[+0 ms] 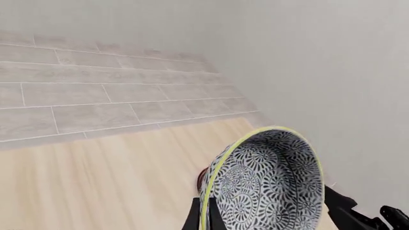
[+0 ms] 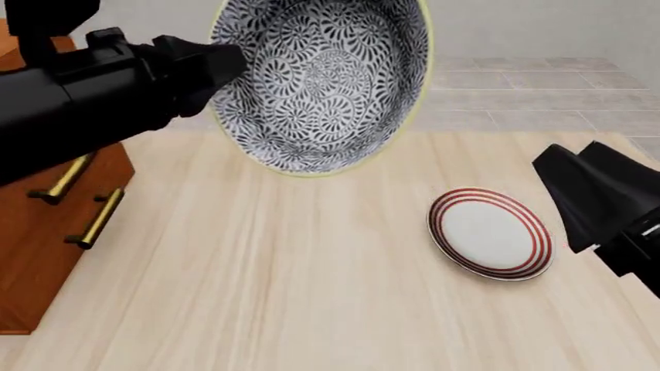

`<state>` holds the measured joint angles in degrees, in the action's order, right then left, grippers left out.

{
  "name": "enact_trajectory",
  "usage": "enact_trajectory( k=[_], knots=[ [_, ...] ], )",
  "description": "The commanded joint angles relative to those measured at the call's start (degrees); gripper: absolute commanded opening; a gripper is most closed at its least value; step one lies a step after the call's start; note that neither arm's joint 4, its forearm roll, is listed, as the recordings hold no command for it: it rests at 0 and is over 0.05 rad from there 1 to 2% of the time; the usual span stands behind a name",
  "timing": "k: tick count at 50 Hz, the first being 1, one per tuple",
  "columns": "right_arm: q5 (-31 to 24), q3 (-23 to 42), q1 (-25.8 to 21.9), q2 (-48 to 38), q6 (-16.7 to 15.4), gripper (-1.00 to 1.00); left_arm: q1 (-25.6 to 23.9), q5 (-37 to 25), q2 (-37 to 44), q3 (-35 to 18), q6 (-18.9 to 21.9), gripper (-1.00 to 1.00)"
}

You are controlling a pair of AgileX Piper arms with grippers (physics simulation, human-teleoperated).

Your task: Put the bowl on top of the cabinet.

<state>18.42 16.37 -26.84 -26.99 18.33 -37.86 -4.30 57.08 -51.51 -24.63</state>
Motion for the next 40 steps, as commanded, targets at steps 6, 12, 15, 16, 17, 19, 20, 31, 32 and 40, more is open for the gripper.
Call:
enact_trajectory(
  k=[6,12,15,16,17,19,20,31,32,40],
  knots=[
    [-7.0,-3.5,5.3,8.7,-4.3,1.00,4.9,-3.5,-9.2,2.2,-0.2,-1.00],
    [-10.2,-4.2,6.6,12.0,-5.4,1.00,5.2,-4.4,-11.4,2.0,0.2,-1.00],
    [-12.0,-4.6,7.1,13.6,-7.6,1.00,6.0,-5.2,-13.0,2.0,-0.1,-1.00],
    [-12.4,-5.1,7.6,14.4,-7.4,1.00,5.9,-5.7,-13.4,2.0,0.0,-1.00],
    [-12.7,-5.8,9.2,15.3,-5.6,1.00,6.5,-6.1,-14.0,2.2,-0.2,-1.00],
    [-13.7,-6.4,9.2,16.5,-7.6,1.00,6.5,-6.5,-14.9,2.5,0.0,-1.00],
    [-14.0,-6.6,9.4,16.8,-8.6,1.00,6.5,-6.6,-15.1,2.6,0.1,-1.00],
    [-16.7,-9.6,13.1,22.7,-11.2,1.00,7.9,-7.9,-19.1,3.2,-0.3,-1.00],
    [-16.8,-9.6,13.3,23.0,-11.5,1.00,7.9,-8.0,-19.2,3.1,-0.2,-1.00],
    [-17.5,-12.3,16.1,25.2,-13.9,1.00,9.2,-9.2,-22.7,3.4,-0.5,-1.00]
  ],
)
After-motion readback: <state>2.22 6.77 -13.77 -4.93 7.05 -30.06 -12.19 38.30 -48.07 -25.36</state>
